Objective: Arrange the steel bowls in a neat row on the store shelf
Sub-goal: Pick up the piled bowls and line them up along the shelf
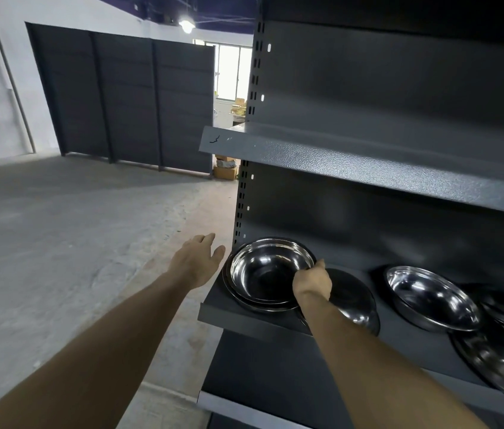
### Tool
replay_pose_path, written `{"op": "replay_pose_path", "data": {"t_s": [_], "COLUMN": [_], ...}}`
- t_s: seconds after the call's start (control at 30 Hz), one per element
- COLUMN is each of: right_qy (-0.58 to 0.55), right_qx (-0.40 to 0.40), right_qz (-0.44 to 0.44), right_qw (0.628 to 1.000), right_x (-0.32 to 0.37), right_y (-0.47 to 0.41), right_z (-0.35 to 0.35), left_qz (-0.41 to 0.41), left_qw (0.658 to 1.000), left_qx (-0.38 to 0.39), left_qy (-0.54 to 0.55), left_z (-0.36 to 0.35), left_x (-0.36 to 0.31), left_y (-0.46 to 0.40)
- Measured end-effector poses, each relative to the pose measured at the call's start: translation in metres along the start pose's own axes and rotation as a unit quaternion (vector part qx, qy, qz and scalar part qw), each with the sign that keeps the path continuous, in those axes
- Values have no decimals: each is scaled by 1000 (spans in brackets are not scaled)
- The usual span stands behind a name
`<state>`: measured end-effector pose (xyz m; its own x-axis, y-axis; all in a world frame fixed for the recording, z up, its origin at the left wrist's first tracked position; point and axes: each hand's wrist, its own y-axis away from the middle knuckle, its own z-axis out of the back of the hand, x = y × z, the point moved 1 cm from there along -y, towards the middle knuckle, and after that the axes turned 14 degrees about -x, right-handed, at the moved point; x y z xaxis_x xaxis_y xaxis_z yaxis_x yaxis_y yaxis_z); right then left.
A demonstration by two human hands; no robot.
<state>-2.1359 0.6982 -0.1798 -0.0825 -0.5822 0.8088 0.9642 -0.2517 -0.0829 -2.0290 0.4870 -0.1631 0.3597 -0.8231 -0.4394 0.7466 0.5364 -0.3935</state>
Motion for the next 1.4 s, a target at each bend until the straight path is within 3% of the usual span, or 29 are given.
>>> {"op": "replay_pose_path", "data": {"t_s": [0.6,1.1,1.27,1.4], "right_qy": [26,38,40,50], "right_qx": [-23,-75,-57,23], "right_qz": [13,-84,-105,-94], "right_qw": [999,993,992,994], "right_x": [-29,-96,-110,-116], "right_y": [-27,-67,-75,-80], "right_z": [40,116,127,125], "left_qz": [-55,-134,-152,-165], "left_qw": [998,982,978,974], "left_qx": [34,127,144,157], "left_qy": [26,32,6,-19], "left_z": [-25,-78,-94,-108], "left_x": [-55,-158,-176,-186], "left_y": [-1,19,24,22]}}
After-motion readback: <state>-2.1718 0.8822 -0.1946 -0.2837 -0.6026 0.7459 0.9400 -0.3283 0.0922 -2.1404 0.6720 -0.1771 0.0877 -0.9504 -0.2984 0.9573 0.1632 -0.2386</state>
